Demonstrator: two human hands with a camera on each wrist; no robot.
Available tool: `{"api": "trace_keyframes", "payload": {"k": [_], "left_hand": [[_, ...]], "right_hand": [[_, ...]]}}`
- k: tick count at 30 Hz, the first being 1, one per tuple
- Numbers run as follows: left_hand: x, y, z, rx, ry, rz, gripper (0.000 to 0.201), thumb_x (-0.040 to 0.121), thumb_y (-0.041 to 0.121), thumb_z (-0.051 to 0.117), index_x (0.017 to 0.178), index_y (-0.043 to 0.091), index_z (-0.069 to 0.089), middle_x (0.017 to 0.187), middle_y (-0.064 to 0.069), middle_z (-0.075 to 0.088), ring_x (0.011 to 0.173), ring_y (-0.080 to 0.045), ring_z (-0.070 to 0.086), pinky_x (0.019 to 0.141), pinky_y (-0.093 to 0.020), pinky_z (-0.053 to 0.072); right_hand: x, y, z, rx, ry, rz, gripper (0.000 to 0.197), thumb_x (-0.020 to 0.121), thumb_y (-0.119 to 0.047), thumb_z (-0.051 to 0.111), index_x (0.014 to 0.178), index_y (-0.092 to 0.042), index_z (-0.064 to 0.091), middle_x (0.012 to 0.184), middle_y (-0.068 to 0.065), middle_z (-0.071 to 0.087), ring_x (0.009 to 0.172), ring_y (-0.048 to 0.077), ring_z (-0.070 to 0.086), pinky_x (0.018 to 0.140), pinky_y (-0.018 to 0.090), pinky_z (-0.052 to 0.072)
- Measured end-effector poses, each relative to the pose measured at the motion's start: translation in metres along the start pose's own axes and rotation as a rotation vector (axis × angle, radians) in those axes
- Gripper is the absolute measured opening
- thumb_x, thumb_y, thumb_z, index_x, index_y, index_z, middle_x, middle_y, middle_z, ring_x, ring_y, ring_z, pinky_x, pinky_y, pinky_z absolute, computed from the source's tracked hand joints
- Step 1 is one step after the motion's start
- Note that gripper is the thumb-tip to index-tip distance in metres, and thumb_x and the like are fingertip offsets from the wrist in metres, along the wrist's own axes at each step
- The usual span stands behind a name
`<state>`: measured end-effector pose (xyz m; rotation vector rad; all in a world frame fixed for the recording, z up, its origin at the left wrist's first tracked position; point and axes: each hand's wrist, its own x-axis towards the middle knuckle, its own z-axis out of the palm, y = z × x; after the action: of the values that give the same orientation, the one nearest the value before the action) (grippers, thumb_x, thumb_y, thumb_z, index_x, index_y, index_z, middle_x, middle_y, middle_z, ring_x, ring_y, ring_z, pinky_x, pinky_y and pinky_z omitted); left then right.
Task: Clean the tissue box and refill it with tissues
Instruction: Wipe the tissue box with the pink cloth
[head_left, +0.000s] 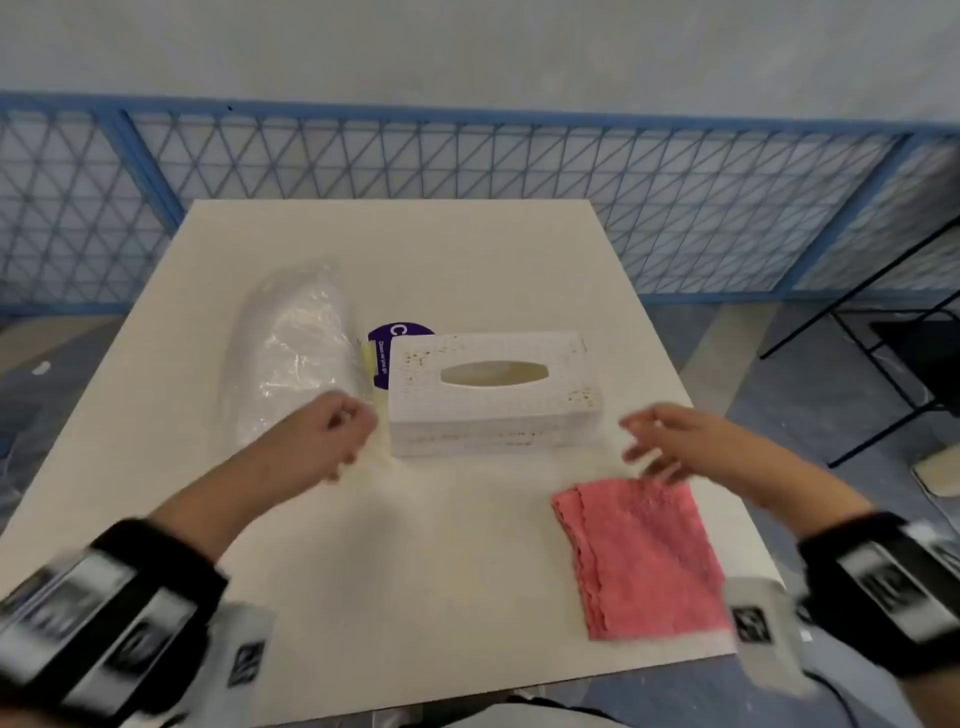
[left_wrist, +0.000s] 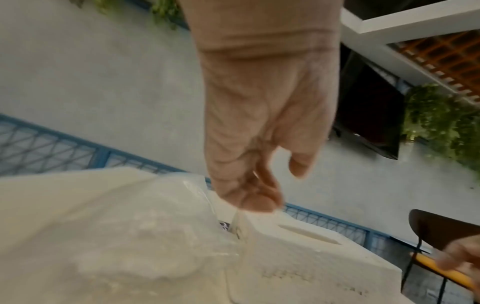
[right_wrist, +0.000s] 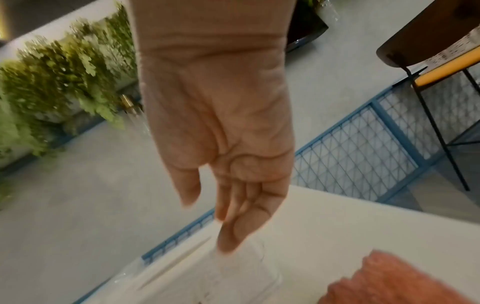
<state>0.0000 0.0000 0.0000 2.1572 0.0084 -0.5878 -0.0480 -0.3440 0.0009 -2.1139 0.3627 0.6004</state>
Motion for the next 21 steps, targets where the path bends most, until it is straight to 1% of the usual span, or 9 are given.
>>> {"api": "trace_keyframes", "payload": {"k": [1, 3, 5, 7, 10, 13, 17, 19, 21], "left_hand": [[0.018, 0.003, 0.005, -0.086, 0.094, -0.008, 0.017, 0.096, 0.034, 0.047, 0.1, 0.019, 0.053, 0.097, -0.003, 0.059, 0.086, -0.018, 0.058, 0.078, -0.032, 0.051], [0.043, 0.01, 0.011, -0.197, 0.188, -0.082, 0.04, 0.094, 0.043, 0.045, 0.122, 0.015, 0.047, 0.119, -0.003, 0.055, 0.109, -0.022, 0.054, 0.099, -0.043, 0.045], [0.07, 0.007, 0.02, -0.282, 0.188, -0.174, 0.067, 0.085, 0.055, 0.041, 0.138, 0.014, 0.037, 0.135, -0.004, 0.049, 0.121, -0.026, 0.049, 0.106, -0.047, 0.039], [0.09, -0.004, 0.031, -0.35, 0.18, -0.247, 0.078, 0.078, 0.06, 0.035, 0.143, 0.016, 0.033, 0.138, -0.003, 0.05, 0.123, -0.026, 0.047, 0.107, -0.047, 0.036], [0.1, -0.011, 0.042, -0.392, 0.162, -0.292, 0.076, 0.082, 0.059, 0.029, 0.144, 0.016, 0.032, 0.134, -0.003, 0.052, 0.119, -0.027, 0.048, 0.106, -0.047, 0.037], [0.105, -0.013, 0.049, -0.451, 0.133, -0.337, 0.081, 0.075, 0.064, 0.027, 0.143, 0.021, 0.034, 0.134, -0.003, 0.053, 0.12, -0.026, 0.049, 0.108, -0.046, 0.036], [0.105, -0.004, 0.053, -0.568, 0.119, -0.364, 0.05, 0.099, 0.047, 0.022, 0.139, 0.023, 0.041, 0.131, -0.004, 0.056, 0.118, -0.026, 0.053, 0.105, -0.045, 0.041], [0.104, -0.003, 0.05, -0.574, 0.133, -0.378, 0.045, 0.1, 0.043, 0.022, 0.135, 0.026, 0.045, 0.128, -0.004, 0.058, 0.114, -0.026, 0.055, 0.103, -0.045, 0.042], [0.1, 0.0, 0.045, -0.575, 0.126, -0.377, 0.042, 0.099, 0.046, 0.023, 0.123, 0.029, 0.054, 0.118, -0.003, 0.064, 0.104, -0.025, 0.059, 0.096, -0.042, 0.047]], "right_hand": [[0.017, -0.001, 0.002, 0.085, 0.091, -0.008, 0.034, 0.098, -0.034, 0.047, 0.124, -0.014, 0.051, 0.113, 0.009, 0.064, 0.088, 0.021, 0.065, 0.08, 0.033, 0.054], [0.04, -0.006, 0.009, 0.189, 0.185, 0.028, 0.049, 0.097, -0.042, 0.045, 0.136, -0.013, 0.04, 0.124, 0.007, 0.056, 0.104, 0.027, 0.06, 0.091, 0.038, 0.05], [0.062, -0.008, 0.018, 0.238, 0.176, 0.073, 0.061, 0.095, -0.053, 0.04, 0.142, -0.015, 0.032, 0.132, 0.006, 0.049, 0.111, 0.027, 0.054, 0.093, 0.037, 0.045], [0.078, -0.003, 0.025, 0.301, 0.161, 0.111, 0.064, 0.094, -0.059, 0.034, 0.141, -0.016, 0.033, 0.134, 0.005, 0.048, 0.115, 0.028, 0.05, 0.094, 0.038, 0.043], [0.088, 0.0, 0.032, 0.399, 0.159, 0.121, 0.058, 0.096, -0.058, 0.029, 0.132, -0.015, 0.045, 0.128, 0.004, 0.055, 0.114, 0.028, 0.052, 0.097, 0.041, 0.043], [0.091, 0.001, 0.035, 0.449, 0.221, 0.13, 0.051, 0.099, -0.052, 0.028, 0.121, -0.012, 0.052, 0.115, 0.005, 0.06, 0.109, 0.026, 0.055, 0.097, 0.041, 0.044], [0.093, 0.001, 0.033, 0.519, 0.237, 0.159, 0.043, 0.101, -0.048, 0.029, 0.088, -0.019, 0.057, 0.091, 0.003, 0.064, 0.092, 0.024, 0.059, 0.096, 0.039, 0.045], [0.093, 0.001, 0.031, 0.586, 0.231, 0.165, 0.04, 0.101, -0.046, 0.032, 0.084, -0.018, 0.055, 0.085, 0.003, 0.063, 0.083, 0.023, 0.06, 0.094, 0.039, 0.046], [0.093, 0.002, 0.028, 0.645, 0.237, 0.181, 0.037, 0.1, -0.045, 0.038, 0.084, -0.015, 0.052, 0.082, 0.004, 0.06, 0.074, 0.021, 0.059, 0.087, 0.038, 0.049]]}}
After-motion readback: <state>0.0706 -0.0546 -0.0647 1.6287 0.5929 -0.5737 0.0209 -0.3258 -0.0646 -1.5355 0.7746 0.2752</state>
